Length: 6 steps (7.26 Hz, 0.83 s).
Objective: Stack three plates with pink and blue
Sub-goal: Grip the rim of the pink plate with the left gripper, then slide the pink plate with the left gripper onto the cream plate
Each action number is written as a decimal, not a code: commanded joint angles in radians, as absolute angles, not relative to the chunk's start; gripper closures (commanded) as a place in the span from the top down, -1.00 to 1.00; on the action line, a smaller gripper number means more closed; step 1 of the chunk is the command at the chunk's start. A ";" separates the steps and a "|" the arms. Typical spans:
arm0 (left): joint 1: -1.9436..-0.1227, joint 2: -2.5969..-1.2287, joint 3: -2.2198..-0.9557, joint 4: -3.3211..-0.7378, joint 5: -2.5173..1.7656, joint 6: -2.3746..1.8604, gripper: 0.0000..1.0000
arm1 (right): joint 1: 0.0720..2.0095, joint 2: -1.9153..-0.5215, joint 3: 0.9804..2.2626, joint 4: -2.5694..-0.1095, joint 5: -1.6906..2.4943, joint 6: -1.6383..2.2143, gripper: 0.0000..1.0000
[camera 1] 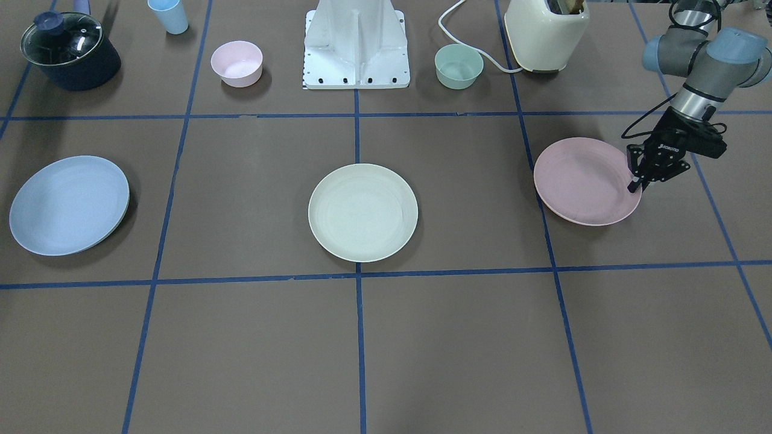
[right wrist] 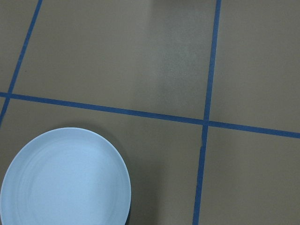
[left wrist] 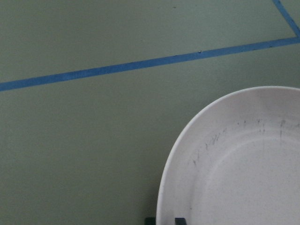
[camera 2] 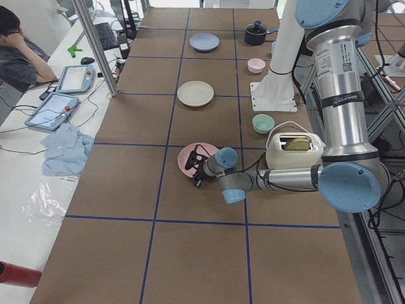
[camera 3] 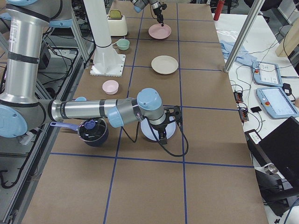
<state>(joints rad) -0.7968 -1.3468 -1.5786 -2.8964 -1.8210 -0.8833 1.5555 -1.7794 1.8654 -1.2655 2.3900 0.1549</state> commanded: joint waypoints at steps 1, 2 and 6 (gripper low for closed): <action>-0.813 -1.342 -1.691 -2.887 -1.862 -0.888 -1.00 | 1.555 -1.781 1.865 -1.266 2.390 0.153 1.00; -0.813 -1.350 -1.730 -2.884 -1.862 -0.888 -1.00 | 1.555 -1.781 1.865 -1.266 2.391 0.153 1.00; -0.761 -1.628 -1.985 -2.341 -1.859 -1.065 -1.00 | 1.555 -1.782 1.865 -1.266 2.391 0.152 1.00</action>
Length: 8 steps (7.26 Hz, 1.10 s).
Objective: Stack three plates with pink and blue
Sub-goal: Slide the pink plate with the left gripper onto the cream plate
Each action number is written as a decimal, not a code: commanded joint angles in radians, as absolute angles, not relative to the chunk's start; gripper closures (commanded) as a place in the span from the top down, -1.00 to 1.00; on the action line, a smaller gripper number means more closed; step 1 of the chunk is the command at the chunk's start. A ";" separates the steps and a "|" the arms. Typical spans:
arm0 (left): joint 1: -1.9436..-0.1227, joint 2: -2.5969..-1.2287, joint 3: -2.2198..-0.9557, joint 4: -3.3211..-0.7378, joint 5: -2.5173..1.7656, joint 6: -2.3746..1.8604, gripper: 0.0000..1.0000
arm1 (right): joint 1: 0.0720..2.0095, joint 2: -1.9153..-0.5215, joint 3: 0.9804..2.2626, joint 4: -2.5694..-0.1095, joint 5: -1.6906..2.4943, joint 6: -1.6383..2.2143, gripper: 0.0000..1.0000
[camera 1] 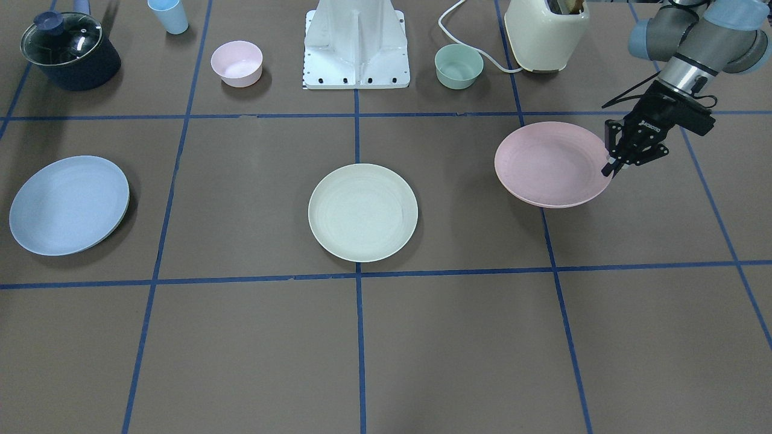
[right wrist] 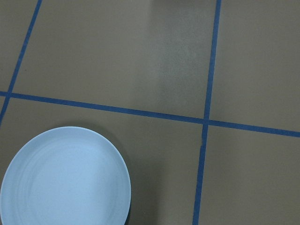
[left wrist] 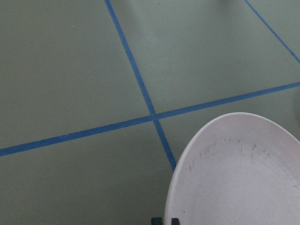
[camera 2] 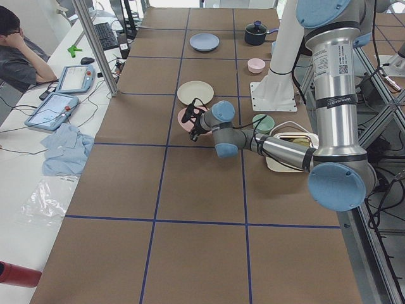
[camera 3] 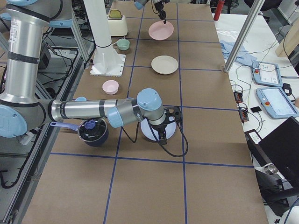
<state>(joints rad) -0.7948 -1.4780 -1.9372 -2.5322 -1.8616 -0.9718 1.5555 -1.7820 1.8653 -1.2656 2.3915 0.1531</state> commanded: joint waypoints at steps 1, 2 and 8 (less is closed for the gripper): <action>-0.662 -1.754 -1.970 -2.222 -1.844 -1.115 -1.00 | 1.555 -1.782 1.865 -1.266 2.391 0.153 1.00; -0.614 -1.864 -1.942 -2.123 -1.794 -1.156 -1.00 | 1.555 -1.782 1.865 -1.266 2.391 0.153 1.00; -0.499 -2.071 -1.675 -2.097 -1.704 -1.292 -1.00 | 1.555 -1.782 1.862 -1.266 2.391 0.149 1.00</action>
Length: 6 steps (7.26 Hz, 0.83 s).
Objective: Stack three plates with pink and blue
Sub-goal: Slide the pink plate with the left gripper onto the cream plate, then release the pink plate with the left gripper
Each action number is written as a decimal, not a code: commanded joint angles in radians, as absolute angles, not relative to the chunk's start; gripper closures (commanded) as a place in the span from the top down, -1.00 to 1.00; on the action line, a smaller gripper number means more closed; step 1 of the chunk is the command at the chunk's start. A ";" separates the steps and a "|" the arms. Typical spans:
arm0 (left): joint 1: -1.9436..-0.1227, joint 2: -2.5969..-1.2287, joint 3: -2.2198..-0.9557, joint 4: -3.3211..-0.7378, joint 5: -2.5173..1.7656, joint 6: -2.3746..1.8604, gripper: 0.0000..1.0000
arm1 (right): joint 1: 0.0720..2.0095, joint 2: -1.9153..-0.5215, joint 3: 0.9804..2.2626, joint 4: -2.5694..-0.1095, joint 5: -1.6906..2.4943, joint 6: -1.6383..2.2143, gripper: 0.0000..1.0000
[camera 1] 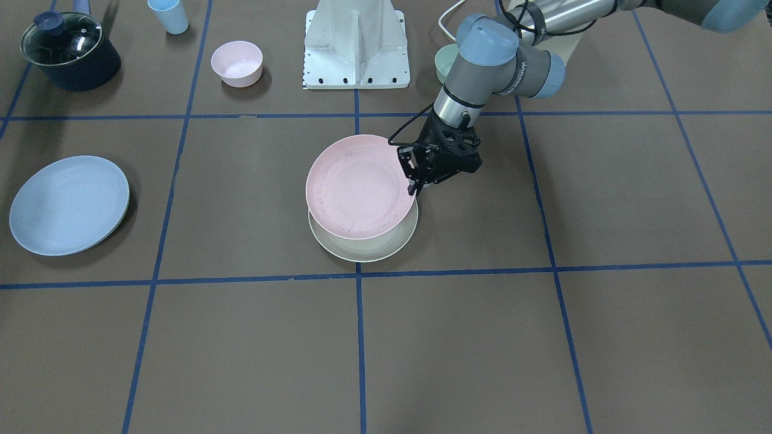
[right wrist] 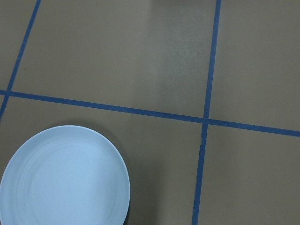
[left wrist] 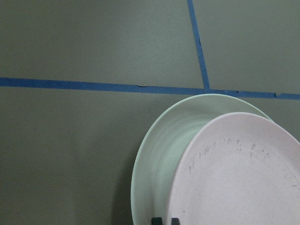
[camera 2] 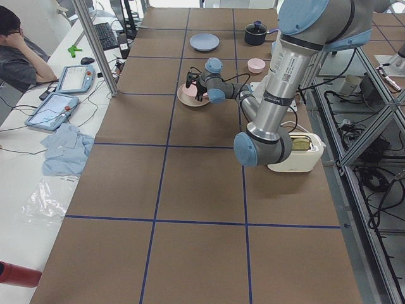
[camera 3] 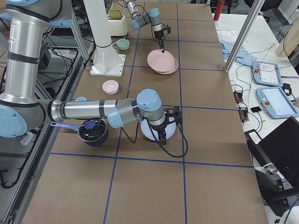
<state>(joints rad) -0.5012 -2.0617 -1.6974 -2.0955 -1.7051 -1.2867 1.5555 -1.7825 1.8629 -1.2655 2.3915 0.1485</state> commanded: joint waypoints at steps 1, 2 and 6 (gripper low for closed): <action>-0.499 -2.088 -1.668 -2.095 -1.704 -1.293 -1.00 | 1.555 -1.782 1.862 -1.267 2.391 0.149 1.00; -0.499 -2.097 -1.655 -2.097 -1.704 -1.298 -1.00 | 1.555 -1.782 1.862 -1.266 2.391 0.150 1.00; -0.499 -2.108 -1.617 -2.118 -1.677 -1.296 -0.86 | 1.555 -1.781 1.864 -1.266 2.391 0.152 1.00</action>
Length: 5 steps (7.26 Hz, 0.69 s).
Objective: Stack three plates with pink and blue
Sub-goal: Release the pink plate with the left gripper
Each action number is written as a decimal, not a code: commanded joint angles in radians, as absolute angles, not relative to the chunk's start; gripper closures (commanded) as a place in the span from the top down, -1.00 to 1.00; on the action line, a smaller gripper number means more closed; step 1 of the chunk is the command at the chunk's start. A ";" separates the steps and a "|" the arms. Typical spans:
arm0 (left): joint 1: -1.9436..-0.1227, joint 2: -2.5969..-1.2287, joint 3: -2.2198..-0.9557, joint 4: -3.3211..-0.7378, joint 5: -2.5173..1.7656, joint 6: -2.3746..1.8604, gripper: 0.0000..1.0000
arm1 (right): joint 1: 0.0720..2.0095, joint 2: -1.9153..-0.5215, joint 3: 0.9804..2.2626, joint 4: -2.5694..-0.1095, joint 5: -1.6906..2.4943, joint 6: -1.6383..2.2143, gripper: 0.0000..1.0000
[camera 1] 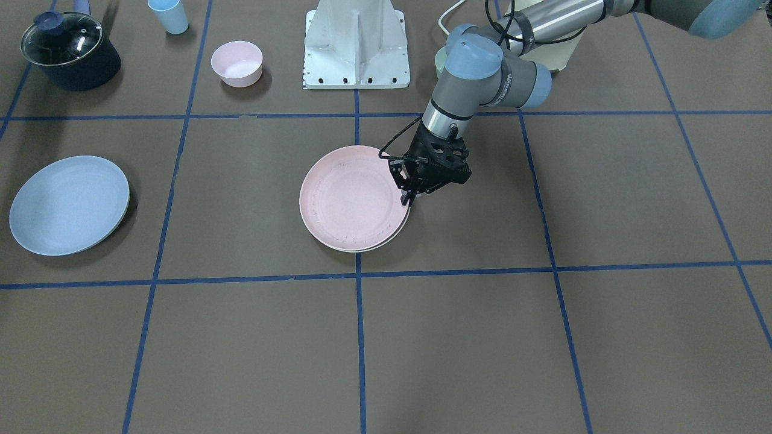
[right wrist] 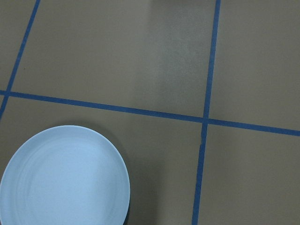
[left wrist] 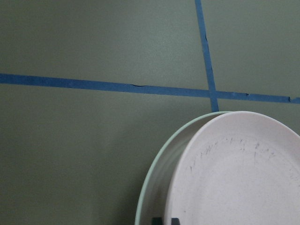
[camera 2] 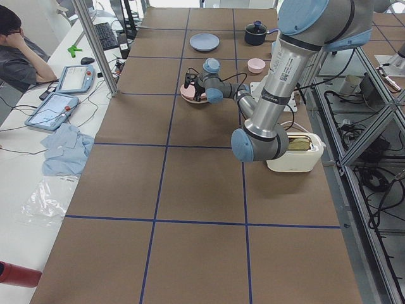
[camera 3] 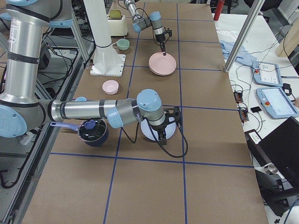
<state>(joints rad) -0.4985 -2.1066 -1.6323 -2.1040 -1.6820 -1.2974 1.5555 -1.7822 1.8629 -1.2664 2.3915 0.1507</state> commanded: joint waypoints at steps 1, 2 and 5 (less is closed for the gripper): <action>-0.499 -2.108 -1.589 -2.150 -1.675 -1.295 0.32 | 1.555 -1.781 1.862 -1.267 2.391 0.152 1.00; -0.500 -2.105 -1.583 -2.173 -1.674 -1.289 0.99 | 1.555 -1.781 1.864 -1.266 2.391 0.152 1.00; -0.517 -2.079 -1.649 -2.165 -1.683 -1.255 1.00 | 1.554 -1.781 1.867 -1.266 2.395 0.161 1.00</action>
